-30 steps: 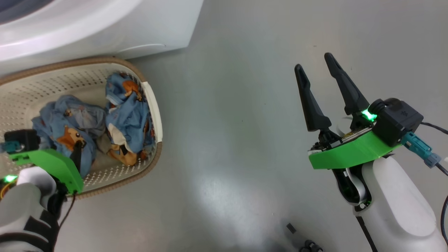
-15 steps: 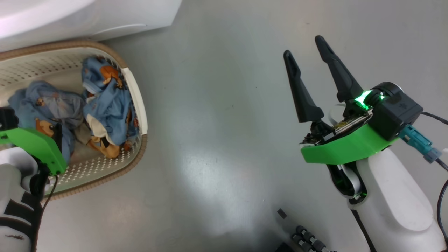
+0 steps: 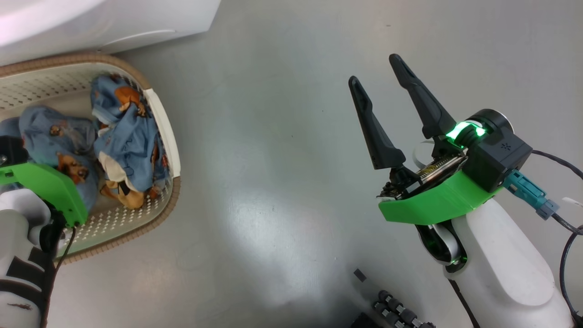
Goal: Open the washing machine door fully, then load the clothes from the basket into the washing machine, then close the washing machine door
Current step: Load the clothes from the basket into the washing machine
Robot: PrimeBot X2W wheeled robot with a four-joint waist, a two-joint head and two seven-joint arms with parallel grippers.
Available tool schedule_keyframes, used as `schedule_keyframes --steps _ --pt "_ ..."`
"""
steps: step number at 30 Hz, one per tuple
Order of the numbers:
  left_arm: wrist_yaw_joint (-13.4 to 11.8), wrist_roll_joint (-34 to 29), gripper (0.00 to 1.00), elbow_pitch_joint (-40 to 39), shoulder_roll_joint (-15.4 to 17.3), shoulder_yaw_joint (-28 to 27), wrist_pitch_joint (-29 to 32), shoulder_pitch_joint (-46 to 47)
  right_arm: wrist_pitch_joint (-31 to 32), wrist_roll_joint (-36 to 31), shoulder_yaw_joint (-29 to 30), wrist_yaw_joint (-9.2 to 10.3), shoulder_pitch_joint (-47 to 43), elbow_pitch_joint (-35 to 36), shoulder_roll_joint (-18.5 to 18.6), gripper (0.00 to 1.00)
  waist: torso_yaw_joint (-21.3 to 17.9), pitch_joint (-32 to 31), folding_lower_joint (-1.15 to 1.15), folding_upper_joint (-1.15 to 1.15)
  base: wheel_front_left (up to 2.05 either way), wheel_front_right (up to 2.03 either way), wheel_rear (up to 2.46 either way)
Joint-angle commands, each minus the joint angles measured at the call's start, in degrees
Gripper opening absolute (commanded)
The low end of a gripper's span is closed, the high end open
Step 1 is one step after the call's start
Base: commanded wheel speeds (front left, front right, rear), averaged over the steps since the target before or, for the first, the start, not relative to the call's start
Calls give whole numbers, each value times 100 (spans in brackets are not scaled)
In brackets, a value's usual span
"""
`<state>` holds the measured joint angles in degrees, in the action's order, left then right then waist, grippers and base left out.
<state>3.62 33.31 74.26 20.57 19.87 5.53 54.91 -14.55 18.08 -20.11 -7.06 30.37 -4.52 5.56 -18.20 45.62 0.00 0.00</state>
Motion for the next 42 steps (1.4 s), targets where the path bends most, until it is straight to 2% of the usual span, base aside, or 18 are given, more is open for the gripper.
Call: schedule_keyframes --steps 1,10,21,27,36,42 --pt "-27 26 0 -31 206 -109 -20 -107 -45 -20 -87 -43 -150 147 14 100 0 -12 0 0 0 0 0" --pt "39 213 0 -31 107 -199 -257 -141 -45 -15 6 -43 -178 137 11 100 110 -185 0 0 0 0 0" --pt "324 594 0 -42 -138 -430 -1399 -384 -45 54 265 -43 -314 27 21 100 451 -720 0 0 0 0 0" --pt "378 691 0 -163 -292 -381 -1813 -649 -45 94 366 -43 -459 -30 72 100 604 -1086 0 0 0 0 0" --pt "385 886 0 -1043 -403 -99 -2047 -1275 -45 154 494 -43 -829 -175 190 100 863 -1761 0 0 0 0 0" --pt "386 695 0 -1867 -341 -308 -2051 -1744 -45 204 532 -43 -1018 -277 250 100 993 -2141 0 0 0 0 0"
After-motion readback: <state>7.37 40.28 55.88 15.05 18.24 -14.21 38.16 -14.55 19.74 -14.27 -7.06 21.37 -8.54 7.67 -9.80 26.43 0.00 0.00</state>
